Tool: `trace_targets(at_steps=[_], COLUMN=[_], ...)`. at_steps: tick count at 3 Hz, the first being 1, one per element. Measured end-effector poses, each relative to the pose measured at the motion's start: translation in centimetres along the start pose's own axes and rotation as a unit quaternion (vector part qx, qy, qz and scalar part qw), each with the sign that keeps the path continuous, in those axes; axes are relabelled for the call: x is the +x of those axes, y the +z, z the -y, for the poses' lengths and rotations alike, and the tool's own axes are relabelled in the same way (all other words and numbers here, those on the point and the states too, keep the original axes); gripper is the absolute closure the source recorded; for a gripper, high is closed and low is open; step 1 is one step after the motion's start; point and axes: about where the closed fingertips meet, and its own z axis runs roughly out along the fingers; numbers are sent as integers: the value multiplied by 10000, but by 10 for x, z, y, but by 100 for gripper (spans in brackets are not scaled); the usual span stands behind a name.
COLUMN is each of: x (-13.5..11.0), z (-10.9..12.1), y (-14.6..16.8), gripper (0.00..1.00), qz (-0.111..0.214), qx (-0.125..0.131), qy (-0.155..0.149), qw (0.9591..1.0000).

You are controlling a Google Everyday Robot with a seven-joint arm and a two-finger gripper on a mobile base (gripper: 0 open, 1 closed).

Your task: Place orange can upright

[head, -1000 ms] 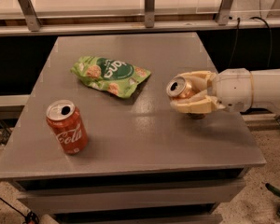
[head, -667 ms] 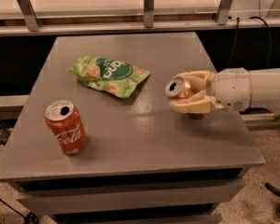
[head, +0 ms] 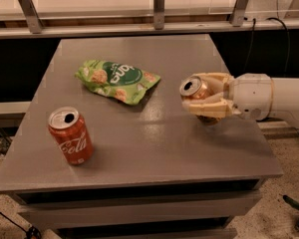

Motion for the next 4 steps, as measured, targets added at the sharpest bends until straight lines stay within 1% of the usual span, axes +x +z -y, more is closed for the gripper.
trace_targets(at_steps=[1,2,3,4], x=[-21,-34,-27,-19], z=[13,21,24,24], y=[-11,-20,-19,-18], gripper=[100,100,100,100], qz=[756,1501,1976,2015], qx=[578,944,1033,991], qy=[332,635,987,1158], qw=[9949,9821,9698,9676])
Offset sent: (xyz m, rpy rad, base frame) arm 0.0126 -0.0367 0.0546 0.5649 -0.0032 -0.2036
